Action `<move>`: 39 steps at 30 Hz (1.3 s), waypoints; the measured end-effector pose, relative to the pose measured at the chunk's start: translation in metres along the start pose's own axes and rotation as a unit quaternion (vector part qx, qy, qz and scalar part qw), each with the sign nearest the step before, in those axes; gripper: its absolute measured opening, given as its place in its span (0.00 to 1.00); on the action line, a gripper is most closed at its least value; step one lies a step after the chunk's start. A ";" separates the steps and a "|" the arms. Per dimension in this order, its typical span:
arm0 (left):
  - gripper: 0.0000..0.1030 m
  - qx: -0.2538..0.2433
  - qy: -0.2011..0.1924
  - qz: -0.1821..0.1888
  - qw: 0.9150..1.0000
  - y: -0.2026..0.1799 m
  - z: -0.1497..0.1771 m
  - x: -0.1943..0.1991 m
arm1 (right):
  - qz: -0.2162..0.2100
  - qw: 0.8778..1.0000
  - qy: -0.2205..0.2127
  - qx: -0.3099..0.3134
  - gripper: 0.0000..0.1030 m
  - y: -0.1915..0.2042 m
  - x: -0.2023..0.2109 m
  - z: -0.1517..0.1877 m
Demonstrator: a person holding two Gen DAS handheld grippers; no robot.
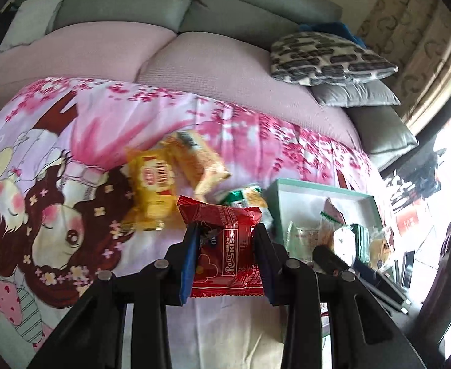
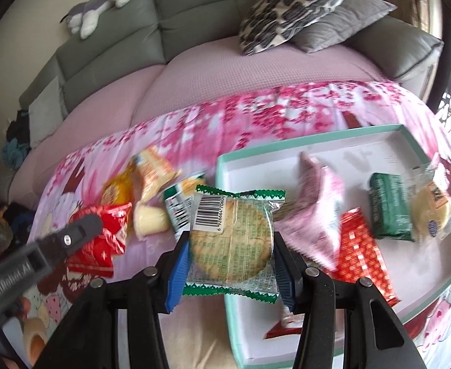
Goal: Organize snacks
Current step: 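Carry cracker pack and red candy bag into the tray and release both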
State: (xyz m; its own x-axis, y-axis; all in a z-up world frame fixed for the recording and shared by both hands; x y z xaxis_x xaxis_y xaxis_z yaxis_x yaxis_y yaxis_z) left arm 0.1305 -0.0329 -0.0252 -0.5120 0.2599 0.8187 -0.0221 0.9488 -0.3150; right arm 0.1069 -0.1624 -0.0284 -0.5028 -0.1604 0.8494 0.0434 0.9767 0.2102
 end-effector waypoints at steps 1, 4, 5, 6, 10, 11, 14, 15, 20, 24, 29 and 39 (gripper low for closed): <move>0.36 -0.005 0.002 0.000 1.000 -0.005 0.001 -0.002 | 0.003 1.000 -0.001 -0.004 0.51 -0.004 0.001 -0.002; 0.36 -0.019 0.007 0.006 1.000 -0.018 0.002 -0.007 | 0.011 1.000 -0.005 -0.014 0.51 -0.017 0.003 -0.007; 0.36 -0.023 0.010 0.007 1.000 -0.022 0.002 -0.009 | 0.014 1.000 -0.006 -0.018 0.51 -0.022 0.004 -0.009; 0.36 -0.026 0.011 0.008 1.000 -0.026 0.002 -0.011 | 0.016 1.000 -0.007 -0.021 0.51 -0.026 0.005 -0.010; 0.36 -0.037 0.017 0.012 0.999 -0.039 0.001 -0.017 | 0.023 0.999 -0.009 -0.034 0.51 -0.040 0.005 -0.015; 0.36 -0.040 0.018 0.014 0.999 -0.042 0.001 -0.018 | 0.025 0.999 -0.010 -0.038 0.51 -0.045 0.006 -0.016; 0.36 -0.048 0.021 0.017 0.998 -0.051 -0.001 -0.022 | 0.030 0.998 -0.013 -0.048 0.51 -0.055 0.008 -0.018; 0.36 -0.051 0.021 0.018 0.998 -0.055 -0.003 -0.024 | 0.031 0.998 -0.015 -0.051 0.51 -0.058 0.009 -0.019; 0.36 -0.068 0.018 0.024 0.997 -0.076 -0.015 -0.033 | 0.035 0.996 -0.020 -0.075 0.51 -0.081 0.012 -0.024; 0.36 -0.092 0.018 0.032 0.995 -0.099 -0.021 -0.048 | 0.053 0.993 -0.025 -0.101 0.51 -0.111 0.015 -0.028; 0.36 -0.110 0.036 0.035 0.993 -0.122 -0.020 -0.076 | 0.073 0.988 -0.020 -0.133 0.51 -0.145 0.012 -0.027; 0.37 -0.107 0.044 0.043 0.992 -0.140 -0.022 -0.104 | 0.079 0.984 0.001 -0.157 0.52 -0.171 0.000 -0.020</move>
State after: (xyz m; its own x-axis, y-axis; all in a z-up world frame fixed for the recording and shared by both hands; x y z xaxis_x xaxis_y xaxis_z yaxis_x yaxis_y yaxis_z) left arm 0.2055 -0.1889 -0.0557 -0.4278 0.3469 0.8346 0.2060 0.9365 -0.2837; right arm 0.1171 -0.3323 -0.0546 -0.4669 -0.0095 0.8843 0.3863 0.8973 0.2137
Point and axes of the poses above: each gripper's, at about its wrist camera, not at the fingertips, and x roughly against the way its jaws point, y to its left, z to its underside, the point moved 7 cm from there along -x, roughly the way its jaws point, and after that the axes turned 3 degrees about y, right-handed, at the moved point
